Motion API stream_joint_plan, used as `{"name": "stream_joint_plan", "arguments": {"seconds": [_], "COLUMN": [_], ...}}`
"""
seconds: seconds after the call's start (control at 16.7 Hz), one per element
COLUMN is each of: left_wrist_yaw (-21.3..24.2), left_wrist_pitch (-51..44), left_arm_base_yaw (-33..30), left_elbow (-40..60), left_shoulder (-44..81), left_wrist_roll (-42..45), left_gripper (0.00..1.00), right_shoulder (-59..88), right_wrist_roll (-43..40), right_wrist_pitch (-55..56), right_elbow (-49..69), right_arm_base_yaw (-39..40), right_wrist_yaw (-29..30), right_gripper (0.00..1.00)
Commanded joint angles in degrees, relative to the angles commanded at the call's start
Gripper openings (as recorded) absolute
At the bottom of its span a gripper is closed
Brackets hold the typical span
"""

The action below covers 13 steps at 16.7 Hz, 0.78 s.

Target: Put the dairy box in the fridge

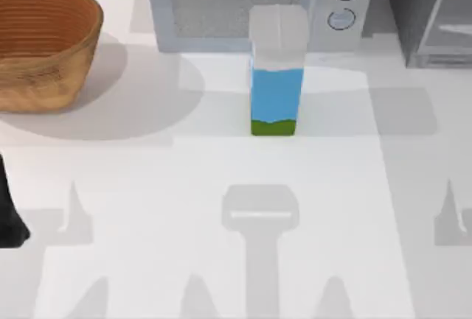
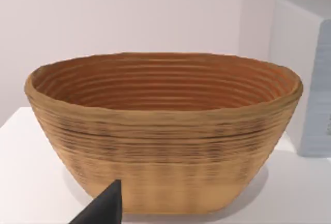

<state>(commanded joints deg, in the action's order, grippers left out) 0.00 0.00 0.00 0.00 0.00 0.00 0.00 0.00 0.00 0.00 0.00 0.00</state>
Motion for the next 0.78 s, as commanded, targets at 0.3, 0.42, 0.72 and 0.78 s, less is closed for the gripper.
{"name": "stream_joint_plan", "arguments": {"seconds": [0.3,0.42,0.72,0.78], "left_wrist_yaw": [0.0,0.0,0.0,0.0], "left_wrist_pitch": [0.0,0.0,0.0,0.0], "left_arm_base_yaw": [0.0,0.0,0.0,0.0], "left_elbow": [0.0,0.0,0.0,0.0], "left_shoulder": [0.0,0.0,0.0,0.0], "left_wrist_roll": [0.0,0.0,0.0,0.0], "left_gripper": [1.0,1.0,1.0,1.0], "right_shoulder": [2.6,7.3,26.3,30.0], "right_wrist_roll": [-0.2,-0.3,0.0,0.0], "right_wrist_pitch": [2.3,5.7,18.5,20.9], "right_elbow": [1.5,4.0,12.2,13.9], "right_arm_base_yaw": [2.1,5.3,13.8,15.4], "right_wrist_yaw": [0.3,1.0,4.3,5.2], "right_gripper": [1.0,1.0,1.0,1.0]}}
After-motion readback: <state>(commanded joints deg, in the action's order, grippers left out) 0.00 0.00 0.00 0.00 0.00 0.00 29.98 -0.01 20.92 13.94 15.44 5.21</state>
